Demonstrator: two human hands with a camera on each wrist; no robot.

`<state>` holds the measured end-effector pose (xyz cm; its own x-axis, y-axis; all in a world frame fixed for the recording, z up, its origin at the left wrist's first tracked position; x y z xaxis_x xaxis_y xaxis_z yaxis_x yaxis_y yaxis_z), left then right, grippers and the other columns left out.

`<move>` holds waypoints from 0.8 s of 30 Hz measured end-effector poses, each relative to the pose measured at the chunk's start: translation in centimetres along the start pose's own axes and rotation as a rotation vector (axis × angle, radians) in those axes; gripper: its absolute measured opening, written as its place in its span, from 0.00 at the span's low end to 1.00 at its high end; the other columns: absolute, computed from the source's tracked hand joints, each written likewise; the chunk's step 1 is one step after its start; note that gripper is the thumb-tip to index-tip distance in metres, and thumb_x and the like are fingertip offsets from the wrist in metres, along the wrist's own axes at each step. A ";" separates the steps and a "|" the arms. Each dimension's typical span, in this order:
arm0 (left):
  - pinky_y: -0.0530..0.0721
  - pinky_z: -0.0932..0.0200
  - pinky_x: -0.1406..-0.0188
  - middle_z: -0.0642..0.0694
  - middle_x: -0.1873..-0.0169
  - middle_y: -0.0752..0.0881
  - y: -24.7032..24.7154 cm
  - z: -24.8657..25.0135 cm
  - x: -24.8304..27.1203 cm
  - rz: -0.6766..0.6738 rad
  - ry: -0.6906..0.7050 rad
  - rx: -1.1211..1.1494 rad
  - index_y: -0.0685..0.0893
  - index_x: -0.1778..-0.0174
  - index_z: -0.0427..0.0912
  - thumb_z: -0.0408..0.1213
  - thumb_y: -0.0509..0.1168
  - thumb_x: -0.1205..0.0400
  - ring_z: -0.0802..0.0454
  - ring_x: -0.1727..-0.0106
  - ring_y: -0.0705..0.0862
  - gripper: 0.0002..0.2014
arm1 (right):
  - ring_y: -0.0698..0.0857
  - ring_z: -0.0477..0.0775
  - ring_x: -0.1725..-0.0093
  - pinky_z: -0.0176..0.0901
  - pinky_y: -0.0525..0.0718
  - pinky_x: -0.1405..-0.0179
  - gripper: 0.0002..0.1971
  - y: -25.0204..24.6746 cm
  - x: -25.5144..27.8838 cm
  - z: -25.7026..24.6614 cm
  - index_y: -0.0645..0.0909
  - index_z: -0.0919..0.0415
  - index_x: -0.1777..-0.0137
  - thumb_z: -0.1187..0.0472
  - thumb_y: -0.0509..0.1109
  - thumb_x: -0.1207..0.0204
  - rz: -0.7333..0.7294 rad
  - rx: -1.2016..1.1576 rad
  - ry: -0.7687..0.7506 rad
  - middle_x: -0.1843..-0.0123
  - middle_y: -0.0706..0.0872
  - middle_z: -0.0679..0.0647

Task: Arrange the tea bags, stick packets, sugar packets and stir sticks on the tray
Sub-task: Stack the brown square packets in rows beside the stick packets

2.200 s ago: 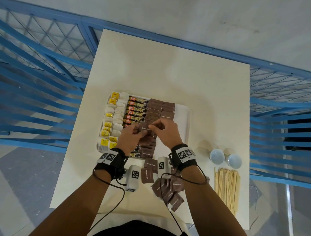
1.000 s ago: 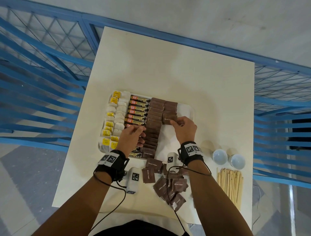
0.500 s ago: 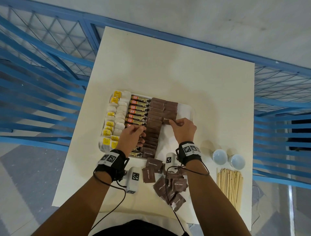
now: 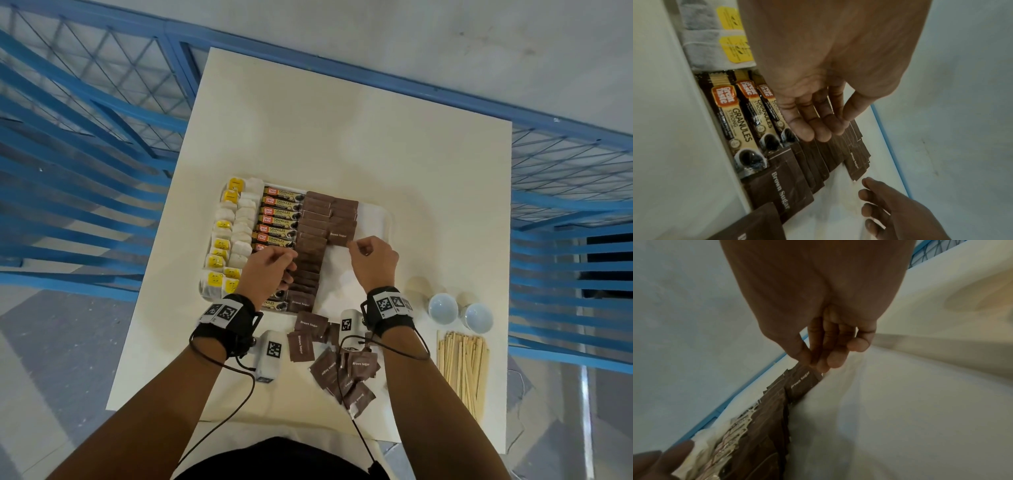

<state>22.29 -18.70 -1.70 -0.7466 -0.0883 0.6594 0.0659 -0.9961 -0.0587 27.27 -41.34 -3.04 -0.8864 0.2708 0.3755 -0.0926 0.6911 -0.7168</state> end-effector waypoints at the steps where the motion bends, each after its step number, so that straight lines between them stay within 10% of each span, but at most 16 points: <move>1: 0.86 0.55 0.65 0.45 0.61 0.89 0.0 -0.1 0.2 -0.002 0.022 -0.024 0.88 0.47 0.43 0.35 0.64 0.11 0.50 0.66 0.85 0.07 | 0.85 0.48 0.55 0.35 0.75 0.45 0.06 -0.3 0.5 0.0 0.86 0.52 0.56 0.53 0.71 0.20 -0.010 0.001 -0.041 0.63 0.86 0.39; 6: 0.85 0.62 0.65 0.49 0.60 0.90 0.4 -1.5 1.7 -0.027 0.145 -0.194 0.89 0.50 0.45 0.36 0.69 0.14 0.57 0.67 0.87 0.03 | 0.84 0.40 0.63 0.11 0.68 0.57 0.06 -1.6 4.3 0.2 0.87 0.55 0.56 0.57 0.72 0.19 -0.094 -0.007 -0.187 0.61 0.89 0.43; 14: 0.82 0.56 0.48 0.55 0.50 0.84 2.0 -6.0 6.1 -0.194 0.591 -0.805 0.90 0.46 0.49 0.41 0.78 0.24 0.55 0.48 0.81 0.11 | 0.84 0.39 0.60 0.28 0.81 0.54 0.02 -1.4 11.3 5.5 0.87 0.47 0.54 0.57 0.76 0.23 -0.244 0.085 -0.290 0.58 0.88 0.38; 24: 0.87 0.49 0.40 0.47 0.33 0.75 3.5 -11.0 9.7 -0.159 0.711 -0.944 0.83 0.27 0.39 0.37 0.79 0.25 0.47 0.34 0.75 0.29 | 0.78 0.57 0.40 0.58 0.80 0.33 0.19 0.1 16.4 9.6 0.86 0.57 0.38 0.58 0.80 0.29 -0.114 0.339 -0.524 0.40 0.81 0.52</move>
<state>8.03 -23.03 -3.74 -0.9214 0.3524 0.1636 -0.3512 -0.5753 -0.7387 8.38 -43.26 -2.64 -0.9589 -0.2157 0.1845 -0.2620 0.4225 -0.8677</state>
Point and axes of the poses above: each hand's wrist, its own x-axis away from the middle knuckle, its own y-axis out of the palm, z = x × y, the point moved 2 cm from there along -x, towards the middle knuckle
